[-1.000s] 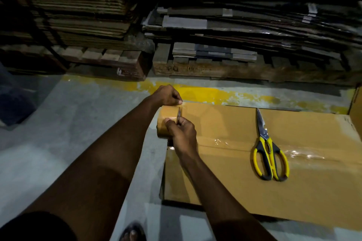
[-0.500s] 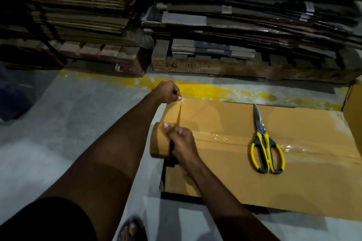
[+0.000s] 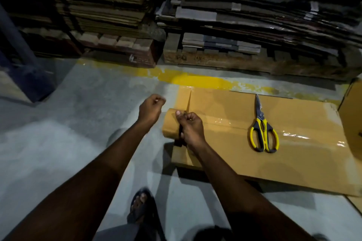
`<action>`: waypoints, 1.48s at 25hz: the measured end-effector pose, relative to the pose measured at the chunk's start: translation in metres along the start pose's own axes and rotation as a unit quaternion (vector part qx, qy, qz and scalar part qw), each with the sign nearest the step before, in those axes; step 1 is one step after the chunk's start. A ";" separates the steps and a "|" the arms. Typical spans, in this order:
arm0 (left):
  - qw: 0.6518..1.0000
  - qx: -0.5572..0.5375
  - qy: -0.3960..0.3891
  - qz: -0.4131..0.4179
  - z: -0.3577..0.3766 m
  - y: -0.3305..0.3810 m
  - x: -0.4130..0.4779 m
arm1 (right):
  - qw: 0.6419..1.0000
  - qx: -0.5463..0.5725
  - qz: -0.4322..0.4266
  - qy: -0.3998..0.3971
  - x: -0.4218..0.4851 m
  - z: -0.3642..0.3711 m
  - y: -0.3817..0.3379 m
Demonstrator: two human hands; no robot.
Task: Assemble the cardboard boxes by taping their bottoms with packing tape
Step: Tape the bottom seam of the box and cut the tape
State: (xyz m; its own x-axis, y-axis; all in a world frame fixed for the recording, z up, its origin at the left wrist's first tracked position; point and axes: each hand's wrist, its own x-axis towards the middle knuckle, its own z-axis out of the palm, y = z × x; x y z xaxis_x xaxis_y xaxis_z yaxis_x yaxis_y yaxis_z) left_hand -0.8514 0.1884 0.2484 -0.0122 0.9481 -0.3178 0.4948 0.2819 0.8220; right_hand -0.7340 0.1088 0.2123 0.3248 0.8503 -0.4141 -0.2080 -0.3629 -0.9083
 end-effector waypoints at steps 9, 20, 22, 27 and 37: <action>0.988 -0.074 -0.125 -0.042 -0.008 -0.029 -0.094 | 0.991 -0.124 -0.037 0.037 -0.022 -0.009 -0.017; 0.992 -0.071 -0.108 0.007 0.000 -0.024 -0.084 | 0.657 -0.683 -0.277 -0.154 -0.032 -0.090 0.049; 0.992 -0.080 -0.096 0.010 0.002 -0.024 -0.075 | 0.665 -0.681 -0.277 -0.133 -0.025 -0.088 0.046; 0.996 0.045 -0.046 0.057 0.001 -0.013 -0.066 | 0.662 -0.689 -0.271 -0.120 -0.014 -0.086 0.050; 1.000 0.000 -0.031 -0.007 -0.009 -0.039 -0.101 | 0.660 -0.702 -0.229 -0.135 -0.016 -0.082 0.044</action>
State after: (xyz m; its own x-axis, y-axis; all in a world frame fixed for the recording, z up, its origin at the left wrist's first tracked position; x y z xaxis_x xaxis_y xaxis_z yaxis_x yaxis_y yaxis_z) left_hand -0.8774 0.0833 0.2524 0.0348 0.9333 -0.3574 0.4945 0.2947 0.8177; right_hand -0.6726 0.0476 0.1746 -0.1591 0.9617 -0.2231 0.9776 0.1219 -0.1716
